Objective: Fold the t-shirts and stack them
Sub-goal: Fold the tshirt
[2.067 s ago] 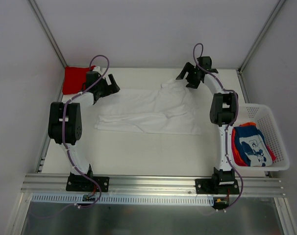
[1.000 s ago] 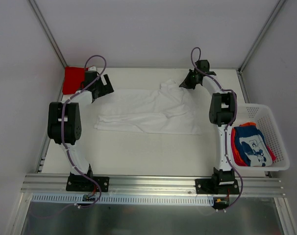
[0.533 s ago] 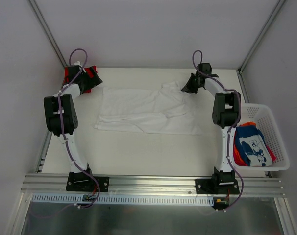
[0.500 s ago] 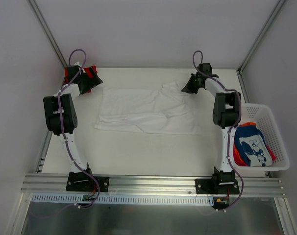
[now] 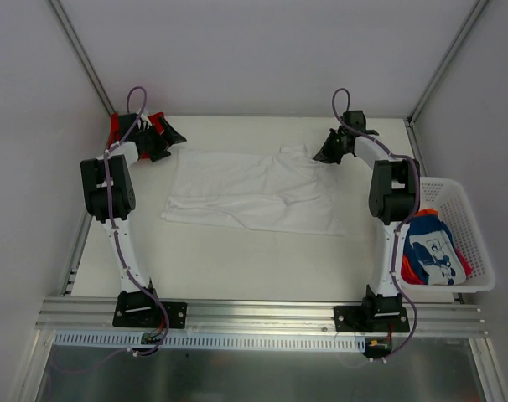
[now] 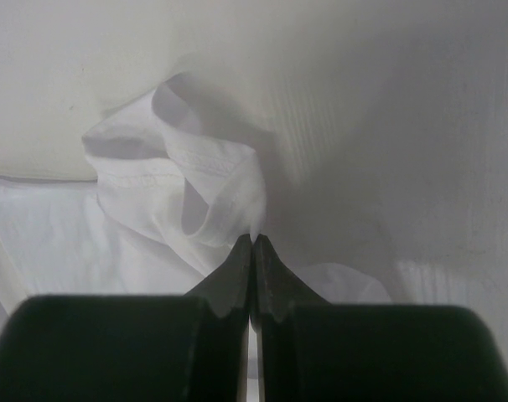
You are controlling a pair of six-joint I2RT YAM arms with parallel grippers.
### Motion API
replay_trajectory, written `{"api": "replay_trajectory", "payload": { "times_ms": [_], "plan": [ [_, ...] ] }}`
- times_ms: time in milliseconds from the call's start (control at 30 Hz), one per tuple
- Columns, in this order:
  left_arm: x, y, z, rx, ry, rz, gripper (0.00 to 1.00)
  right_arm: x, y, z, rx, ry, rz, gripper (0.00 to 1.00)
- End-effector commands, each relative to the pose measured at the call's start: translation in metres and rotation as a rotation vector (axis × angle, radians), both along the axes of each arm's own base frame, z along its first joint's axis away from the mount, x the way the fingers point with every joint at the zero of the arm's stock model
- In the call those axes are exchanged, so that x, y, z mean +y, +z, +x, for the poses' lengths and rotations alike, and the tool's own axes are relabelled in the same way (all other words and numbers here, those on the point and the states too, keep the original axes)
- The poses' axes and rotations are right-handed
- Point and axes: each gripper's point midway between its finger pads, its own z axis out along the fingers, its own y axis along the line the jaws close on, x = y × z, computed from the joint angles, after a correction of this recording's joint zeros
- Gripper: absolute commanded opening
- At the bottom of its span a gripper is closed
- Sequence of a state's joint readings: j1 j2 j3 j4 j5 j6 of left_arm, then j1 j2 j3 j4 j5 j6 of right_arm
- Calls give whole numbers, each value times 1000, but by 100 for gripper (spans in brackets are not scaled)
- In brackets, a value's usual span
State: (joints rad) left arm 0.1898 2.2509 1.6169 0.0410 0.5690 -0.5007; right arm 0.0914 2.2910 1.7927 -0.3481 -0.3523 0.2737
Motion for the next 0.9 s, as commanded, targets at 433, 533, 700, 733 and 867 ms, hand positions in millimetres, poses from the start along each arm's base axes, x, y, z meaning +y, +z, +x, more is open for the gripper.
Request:
{"api": "replay_trajectory", "payload": {
  "times_ms": [433,533,700,733,867],
  "plan": [
    [-19,-4,-25,151,-69,-111,99,-6,44,6,-97,10,-29,0],
    [-19,-10,-36,180,-67,-90,98,-6,46,7,-100,9,-28,0],
    [-23,-18,-44,211,-74,-87,95,-4,46,6,-96,10,-24,0],
    [-26,-16,-44,209,-88,-95,93,-5,46,6,-96,7,-23,0],
    [-31,-22,-48,231,-101,-69,89,-4,47,5,-97,9,-23,1]
  ]
}}
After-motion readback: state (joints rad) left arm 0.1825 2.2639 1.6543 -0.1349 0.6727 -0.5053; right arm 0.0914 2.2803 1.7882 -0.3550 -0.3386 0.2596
